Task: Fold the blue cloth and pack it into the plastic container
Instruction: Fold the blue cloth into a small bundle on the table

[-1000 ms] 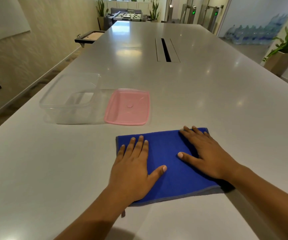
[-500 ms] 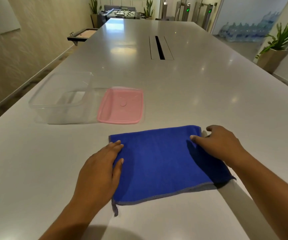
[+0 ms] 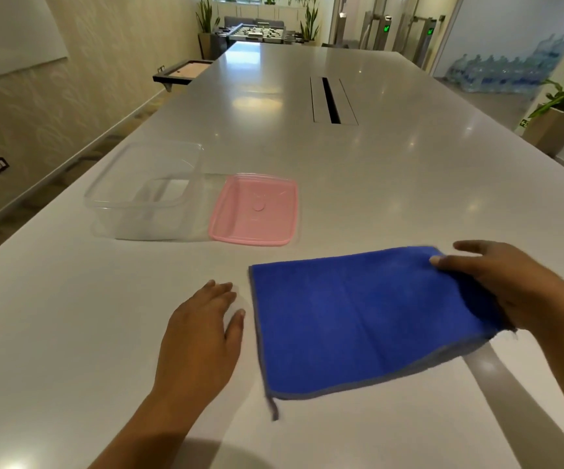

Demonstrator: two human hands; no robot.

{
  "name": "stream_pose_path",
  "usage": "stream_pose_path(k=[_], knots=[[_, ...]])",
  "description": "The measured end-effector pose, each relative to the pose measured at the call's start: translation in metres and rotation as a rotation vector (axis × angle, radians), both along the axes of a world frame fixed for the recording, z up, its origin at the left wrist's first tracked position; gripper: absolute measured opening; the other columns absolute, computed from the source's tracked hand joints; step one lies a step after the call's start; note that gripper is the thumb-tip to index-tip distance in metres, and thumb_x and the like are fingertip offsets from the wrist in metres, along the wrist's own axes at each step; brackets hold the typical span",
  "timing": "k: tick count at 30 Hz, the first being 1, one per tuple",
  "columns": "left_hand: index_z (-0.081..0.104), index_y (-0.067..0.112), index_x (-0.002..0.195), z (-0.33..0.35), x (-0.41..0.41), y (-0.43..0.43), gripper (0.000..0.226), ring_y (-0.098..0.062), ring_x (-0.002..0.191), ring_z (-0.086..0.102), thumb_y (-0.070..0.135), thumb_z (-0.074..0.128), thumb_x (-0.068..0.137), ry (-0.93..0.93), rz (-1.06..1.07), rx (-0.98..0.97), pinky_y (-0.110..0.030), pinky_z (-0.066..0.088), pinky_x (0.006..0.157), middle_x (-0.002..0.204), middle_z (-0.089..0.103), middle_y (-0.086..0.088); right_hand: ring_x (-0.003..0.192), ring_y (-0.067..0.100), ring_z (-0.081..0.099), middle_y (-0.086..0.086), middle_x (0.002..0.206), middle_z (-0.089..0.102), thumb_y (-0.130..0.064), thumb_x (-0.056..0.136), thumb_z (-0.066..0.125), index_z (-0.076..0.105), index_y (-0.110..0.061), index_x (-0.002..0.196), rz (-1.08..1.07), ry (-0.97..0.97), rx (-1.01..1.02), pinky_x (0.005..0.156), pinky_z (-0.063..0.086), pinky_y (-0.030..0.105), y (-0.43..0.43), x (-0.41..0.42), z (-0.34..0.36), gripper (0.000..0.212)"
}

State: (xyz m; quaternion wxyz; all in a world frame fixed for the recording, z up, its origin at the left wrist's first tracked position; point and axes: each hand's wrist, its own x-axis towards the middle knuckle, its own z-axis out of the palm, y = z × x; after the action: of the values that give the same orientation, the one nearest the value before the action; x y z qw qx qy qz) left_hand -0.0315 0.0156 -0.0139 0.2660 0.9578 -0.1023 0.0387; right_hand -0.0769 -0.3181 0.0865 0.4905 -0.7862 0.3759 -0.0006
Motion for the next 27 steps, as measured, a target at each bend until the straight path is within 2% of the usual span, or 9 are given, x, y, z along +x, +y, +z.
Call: stream_pose_path(k=[3, 5, 7, 11, 14, 16, 18, 22, 27], knots=[[0.057, 0.025, 0.131, -0.003, 0.001, 0.000, 0.060, -0.013, 0.135, 0.042, 0.053, 0.031, 0.084, -0.034, -0.051, 0.049, -0.037, 0.033, 0.111, 0.141, 0.051, 0.006, 0.090, 0.030, 0.062, 0.015, 0.117, 0.065, -0.022, 0.083, 0.073, 0.058, -0.005, 0.128, -0.054, -0.076, 0.232, 0.064, 0.047, 0.036, 0.003, -0.004, 0.010, 0.051], [0.058, 0.027, 0.130, -0.002, 0.002, 0.000, 0.059, -0.012, 0.135, 0.040, 0.054, 0.032, 0.085, -0.048, -0.082, 0.043, -0.038, 0.033, 0.111, 0.141, 0.052, 0.007, 0.077, 0.031, 0.068, 0.019, 0.099, 0.074, -0.023, 0.079, 0.072, 0.068, -0.004, 0.109, -0.013, -0.110, 0.379, 0.062, 0.051, 0.038, 0.012, -0.008, 0.013, 0.035], [0.055, 0.030, 0.132, -0.001, 0.001, -0.001, 0.057, -0.010, 0.138, 0.036, 0.056, 0.030, 0.088, -0.046, -0.158, 0.033, -0.038, 0.031, 0.113, 0.142, 0.050, 0.010, 0.067, 0.028, 0.074, 0.014, 0.084, 0.079, -0.026, 0.073, 0.073, 0.070, -0.007, 0.100, 0.019, -0.159, 0.417, 0.057, 0.055, 0.035, 0.023, -0.008, 0.014, 0.033], [0.044, 0.037, 0.139, 0.001, -0.001, -0.005, 0.056, -0.005, 0.140, 0.029, 0.061, 0.028, 0.091, -0.029, -0.243, 0.071, -0.030, 0.021, 0.113, 0.147, 0.043, 0.016, 0.076, 0.033, 0.070, 0.019, 0.090, 0.076, -0.021, 0.070, 0.076, 0.070, -0.004, 0.102, 0.143, -0.203, 0.396, 0.067, 0.057, 0.037, 0.053, -0.003, 0.006, 0.037], [0.041, 0.039, 0.140, 0.003, -0.001, -0.004, 0.056, -0.004, 0.140, 0.028, 0.060, 0.029, 0.089, 0.000, -0.230, 0.061, -0.030, 0.020, 0.114, 0.148, 0.040, 0.017, 0.070, 0.031, 0.066, 0.030, 0.086, 0.071, -0.008, 0.081, 0.074, 0.071, 0.001, 0.101, 0.309, -0.201, 0.362, 0.058, 0.056, 0.029, 0.081, 0.001, -0.002, 0.023], [0.041, 0.039, 0.140, 0.004, -0.002, -0.004, 0.057, -0.005, 0.140, 0.029, 0.060, 0.029, 0.088, -0.005, -0.234, 0.053, -0.032, 0.022, 0.114, 0.147, 0.041, 0.017, 0.070, 0.029, 0.065, 0.036, 0.094, 0.067, -0.009, 0.082, 0.075, 0.074, -0.005, 0.093, 0.397, -0.186, 0.276, 0.057, 0.055, 0.026, 0.098, 0.005, -0.008, 0.012], [0.042, 0.039, 0.139, 0.005, -0.002, -0.004, 0.058, -0.004, 0.140, 0.029, 0.061, 0.028, 0.088, -0.006, -0.238, 0.049, -0.033, 0.023, 0.116, 0.147, 0.042, 0.017, 0.067, 0.021, 0.066, 0.033, 0.093, 0.068, -0.013, 0.084, 0.074, 0.077, -0.011, 0.089, 0.453, -0.171, 0.190, 0.058, 0.056, 0.023, 0.112, 0.010, -0.015, 0.006], [0.041, 0.041, 0.139, 0.004, -0.002, -0.004, 0.053, -0.003, 0.140, 0.029, 0.059, 0.031, 0.091, -0.023, -0.241, 0.044, -0.034, 0.024, 0.116, 0.146, 0.042, 0.018, 0.056, 0.007, 0.065, 0.019, 0.072, 0.069, -0.017, 0.085, 0.073, 0.075, -0.020, 0.092, 0.493, -0.175, 0.111, 0.055, 0.053, 0.014, 0.132, 0.019, -0.025, 0.008], [0.041, 0.041, 0.138, 0.004, -0.001, -0.003, 0.049, -0.003, 0.140, 0.028, 0.057, 0.035, 0.092, -0.033, -0.249, 0.035, -0.035, 0.024, 0.116, 0.146, 0.042, 0.018, 0.070, 0.027, 0.073, 0.019, 0.079, 0.072, -0.021, 0.084, 0.074, 0.074, -0.023, 0.095, 0.501, -0.235, 0.038, 0.072, 0.062, 0.034, 0.146, 0.024, -0.039, 0.011]])
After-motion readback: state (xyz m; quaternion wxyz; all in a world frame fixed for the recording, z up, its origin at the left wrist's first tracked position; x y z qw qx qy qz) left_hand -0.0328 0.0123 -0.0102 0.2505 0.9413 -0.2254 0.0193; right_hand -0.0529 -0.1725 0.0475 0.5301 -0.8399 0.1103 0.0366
